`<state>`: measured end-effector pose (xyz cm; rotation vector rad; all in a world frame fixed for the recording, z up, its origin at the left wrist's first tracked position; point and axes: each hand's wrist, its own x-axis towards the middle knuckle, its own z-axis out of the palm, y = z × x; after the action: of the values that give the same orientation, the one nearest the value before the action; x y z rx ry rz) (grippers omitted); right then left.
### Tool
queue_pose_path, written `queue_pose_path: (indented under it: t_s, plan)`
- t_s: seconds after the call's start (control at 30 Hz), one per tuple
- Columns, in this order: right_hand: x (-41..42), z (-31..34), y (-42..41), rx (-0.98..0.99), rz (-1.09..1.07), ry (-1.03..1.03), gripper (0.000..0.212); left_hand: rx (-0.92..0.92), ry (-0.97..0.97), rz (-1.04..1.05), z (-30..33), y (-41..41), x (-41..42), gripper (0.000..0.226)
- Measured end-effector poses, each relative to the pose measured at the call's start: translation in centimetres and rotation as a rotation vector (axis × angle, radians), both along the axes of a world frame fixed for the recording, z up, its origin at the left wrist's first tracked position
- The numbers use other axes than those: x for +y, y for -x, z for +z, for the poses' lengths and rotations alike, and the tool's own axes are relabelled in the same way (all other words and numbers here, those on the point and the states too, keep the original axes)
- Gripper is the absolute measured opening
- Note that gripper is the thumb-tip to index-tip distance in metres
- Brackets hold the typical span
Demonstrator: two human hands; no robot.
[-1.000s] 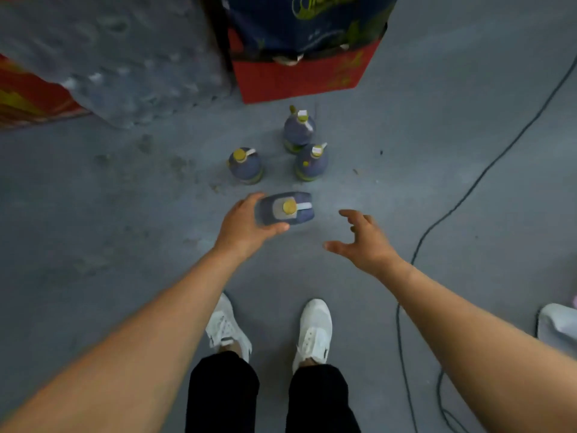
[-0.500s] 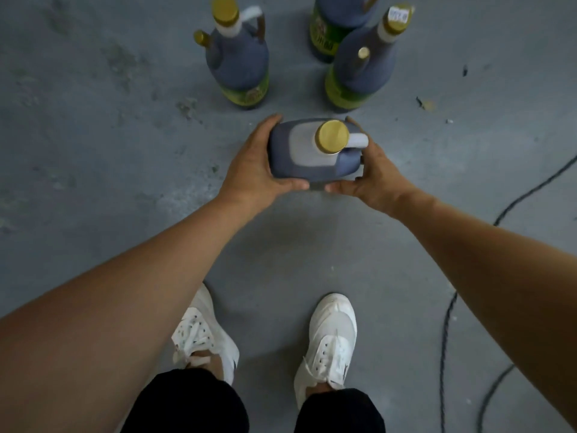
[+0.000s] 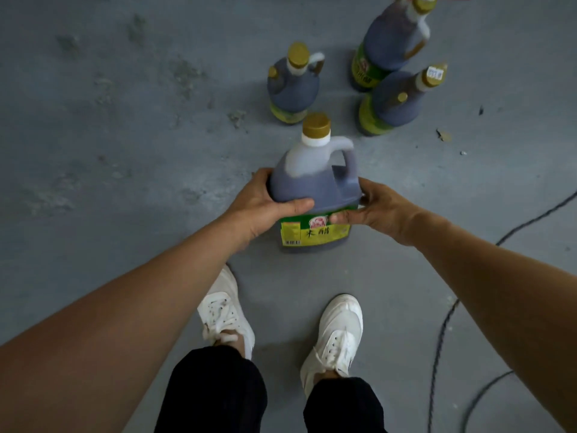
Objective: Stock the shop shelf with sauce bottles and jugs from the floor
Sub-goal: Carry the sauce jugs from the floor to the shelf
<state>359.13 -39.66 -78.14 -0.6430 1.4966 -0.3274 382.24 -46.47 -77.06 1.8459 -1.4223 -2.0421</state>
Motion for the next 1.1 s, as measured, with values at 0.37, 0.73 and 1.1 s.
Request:
queue_pose_path:
  t_s: [0.37, 0.73, 1.1]
  plan:
    - [-2.7, 19.2, -10.5, -0.104, 0.133, -0.017, 0.065, 0.007, -0.204, 0.356, 20.5, -10.7, -0.4, 0.055]
    - [-9.9, 42.6, -24.5, -0.15, 0.224, 0.165, 0.083, 0.009, -0.055, 0.504, 46.1, -24.6, -6.2, 0.06]
    - [-19.4, 63.8, -41.7, -0.246, 0.288, 0.56, 0.088, 0.006, 0.306, 0.597, 70.3, -40.2, -11.8, 0.065]
